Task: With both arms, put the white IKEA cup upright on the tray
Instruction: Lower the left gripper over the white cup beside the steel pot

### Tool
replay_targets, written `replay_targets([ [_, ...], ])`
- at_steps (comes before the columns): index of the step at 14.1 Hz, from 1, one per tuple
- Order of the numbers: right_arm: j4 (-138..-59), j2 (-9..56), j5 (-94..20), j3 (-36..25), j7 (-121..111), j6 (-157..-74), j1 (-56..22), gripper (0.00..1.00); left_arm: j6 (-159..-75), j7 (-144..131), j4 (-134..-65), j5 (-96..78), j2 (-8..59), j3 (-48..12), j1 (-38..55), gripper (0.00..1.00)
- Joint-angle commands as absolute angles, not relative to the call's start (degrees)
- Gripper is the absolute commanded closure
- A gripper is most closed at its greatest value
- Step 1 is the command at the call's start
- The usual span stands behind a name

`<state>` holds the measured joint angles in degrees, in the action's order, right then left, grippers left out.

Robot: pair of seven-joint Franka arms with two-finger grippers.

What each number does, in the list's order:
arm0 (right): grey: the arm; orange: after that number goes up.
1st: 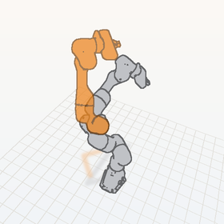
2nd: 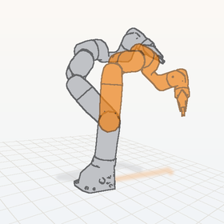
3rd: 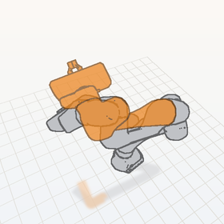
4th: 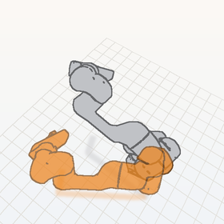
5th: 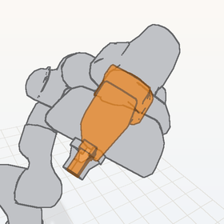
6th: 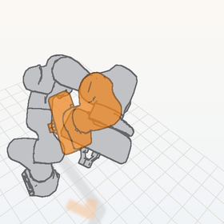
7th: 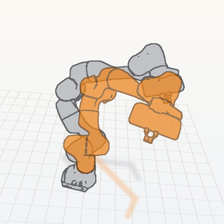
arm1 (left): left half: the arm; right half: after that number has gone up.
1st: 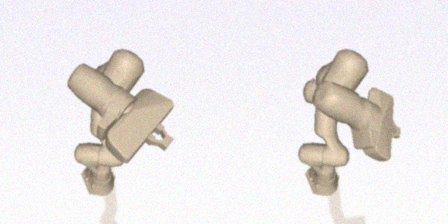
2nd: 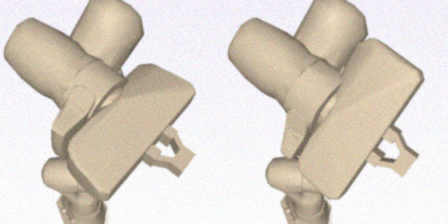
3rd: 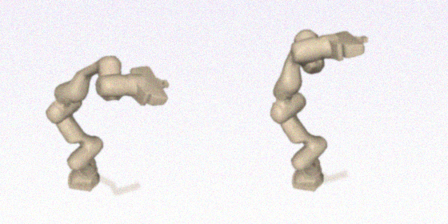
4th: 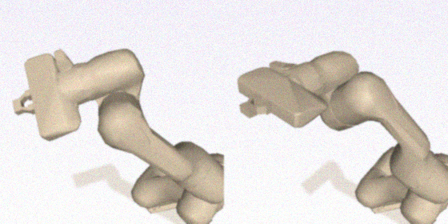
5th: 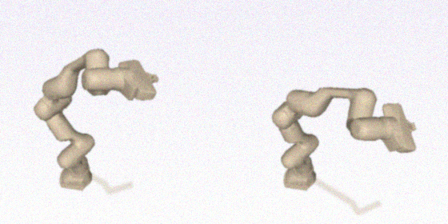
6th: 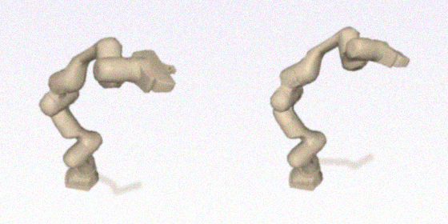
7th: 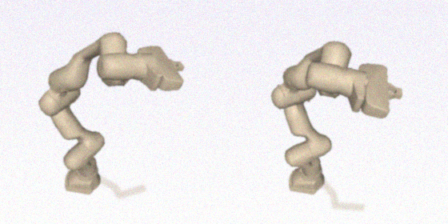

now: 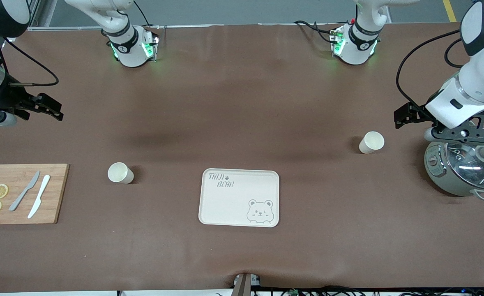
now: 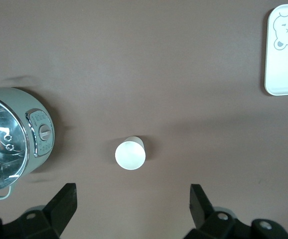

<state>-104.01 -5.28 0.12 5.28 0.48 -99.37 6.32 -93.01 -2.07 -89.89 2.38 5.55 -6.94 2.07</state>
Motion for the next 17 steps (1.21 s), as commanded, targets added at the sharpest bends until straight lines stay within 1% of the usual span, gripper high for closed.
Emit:
replay_targets([
  [1, -103.45, -4.92, -0.70, 5.36, 1.05, -98.79, 6.59, 0.00, -91.85, -1.49, -88.59, 2.37, 5.98, -7.30, 1.41, 0.00],
  [7, -103.45, -4.83, -0.70, 5.36, 1.05, -98.70, 6.59, 0.00, -91.85, -1.58, -89.12, 2.20, 6.32, -7.38, 1.58, 0.00],
  [9, -103.36, -4.83, -0.70, 5.36, 0.97, -98.61, 6.77, 0.00, -93.15, -1.67, -91.04, 2.20, 6.24, -7.38, 1.49, 0.00],
  [11, -103.01, -4.83, -0.62, 5.27, 0.70, -98.70, 6.86, 0.00, -99.37, -0.80, -97.35, 2.29, 4.14, -7.38, 0.79, 0.00],
  [13, -102.74, -4.83, -0.62, 5.27, 0.97, -98.70, 6.86, 0.00, -108.50, 1.14, -106.04, 2.72, 1.24, -7.29, 0.70, 0.00],
  [17, -102.74, -4.66, -0.62, 5.27, 0.97, -98.61, 6.59, 0.00, -118.45, 7.90, -115.29, 2.46, 0.79, -7.29, -2.81, 0.00],
])
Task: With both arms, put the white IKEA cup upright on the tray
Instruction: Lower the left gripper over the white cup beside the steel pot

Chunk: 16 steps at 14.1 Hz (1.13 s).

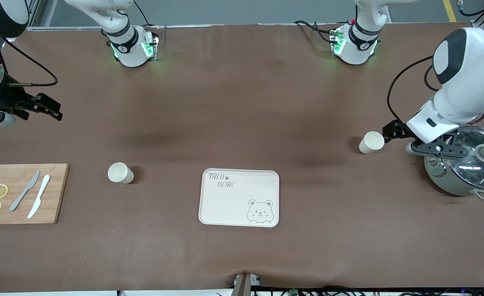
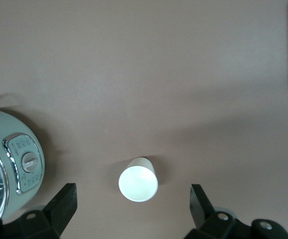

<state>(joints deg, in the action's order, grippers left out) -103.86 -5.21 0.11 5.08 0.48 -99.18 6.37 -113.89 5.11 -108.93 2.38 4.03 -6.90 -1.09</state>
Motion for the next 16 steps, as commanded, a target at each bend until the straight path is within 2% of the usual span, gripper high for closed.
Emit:
replay_targets([
  [1, -102.74, -4.66, -0.62, 5.27, 0.88, -98.27, 6.59, 0.00, -120.83, 8.17, -117.49, 2.46, 0.70, -7.29, -3.42, 0.00],
  [8, -102.74, -4.57, -0.62, 5.27, 0.53, -96.86, 6.77, 0.00, -133.84, 10.37, -129.71, 2.46, -0.27, -7.29, -4.75, 0.00],
  [16, -101.87, -3.87, 0.26, 5.36, 0.44, -96.86, 6.15, 0.00, -141.76, 16.69, -135.78, 2.11, 1.23, -7.38, -10.01, 0.00],
])
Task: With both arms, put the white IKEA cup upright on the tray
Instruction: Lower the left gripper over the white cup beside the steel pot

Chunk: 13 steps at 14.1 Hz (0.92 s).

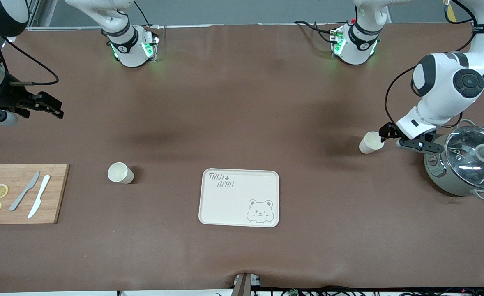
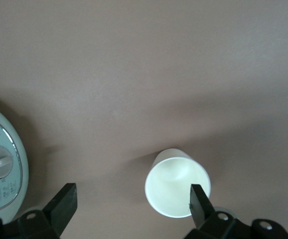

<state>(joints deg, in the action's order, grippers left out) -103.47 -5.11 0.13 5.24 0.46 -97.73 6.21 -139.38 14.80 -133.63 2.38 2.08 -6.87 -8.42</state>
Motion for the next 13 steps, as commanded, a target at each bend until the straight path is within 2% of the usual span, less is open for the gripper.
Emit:
replay_targets([
  [1, -101.87, -3.87, 0.26, 5.36, 0.61, -96.86, 6.15, 0.00, -142.90, 17.31, -136.75, 2.11, 1.40, -7.38, -10.28, 0.00],
  [4, -101.87, -3.87, 0.26, 5.36, 0.70, -96.86, 6.06, 0.00, -148.96, 17.84, -140.09, 2.11, 2.55, -7.47, -11.16, 0.00],
  [13, -101.95, -3.69, 0.18, 5.36, 0.53, -96.77, 5.98, 0.00, -158.19, 19.16, -143.35, 2.11, 7.11, -7.47, -11.95, 0.00],
])
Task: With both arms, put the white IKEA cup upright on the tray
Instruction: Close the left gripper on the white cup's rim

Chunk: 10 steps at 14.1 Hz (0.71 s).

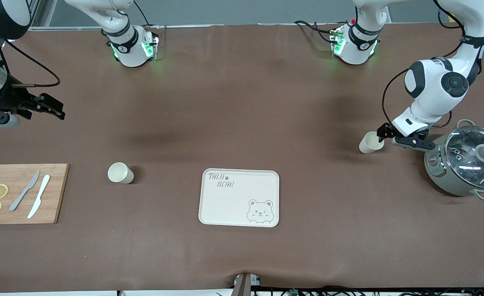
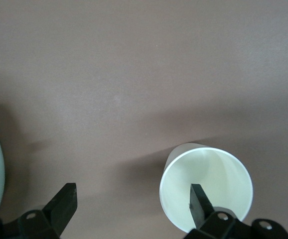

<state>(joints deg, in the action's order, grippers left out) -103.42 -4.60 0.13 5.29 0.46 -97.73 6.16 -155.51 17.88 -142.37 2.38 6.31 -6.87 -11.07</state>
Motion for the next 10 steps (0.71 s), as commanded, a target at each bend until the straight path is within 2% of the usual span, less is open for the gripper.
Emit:
replay_targets([
  [1, -101.87, -3.69, 0.18, 5.36, 0.53, -96.77, 5.98, 0.00, -158.99, 19.16, -143.44, 2.11, 7.73, -7.47, -11.95, 0.00],
  [10, -101.95, -3.60, 0.18, 5.36, 0.44, -96.77, 6.06, 0.00, -161.45, 19.16, -143.35, 0.97, 10.54, -8.96, -12.04, 0.00],
])
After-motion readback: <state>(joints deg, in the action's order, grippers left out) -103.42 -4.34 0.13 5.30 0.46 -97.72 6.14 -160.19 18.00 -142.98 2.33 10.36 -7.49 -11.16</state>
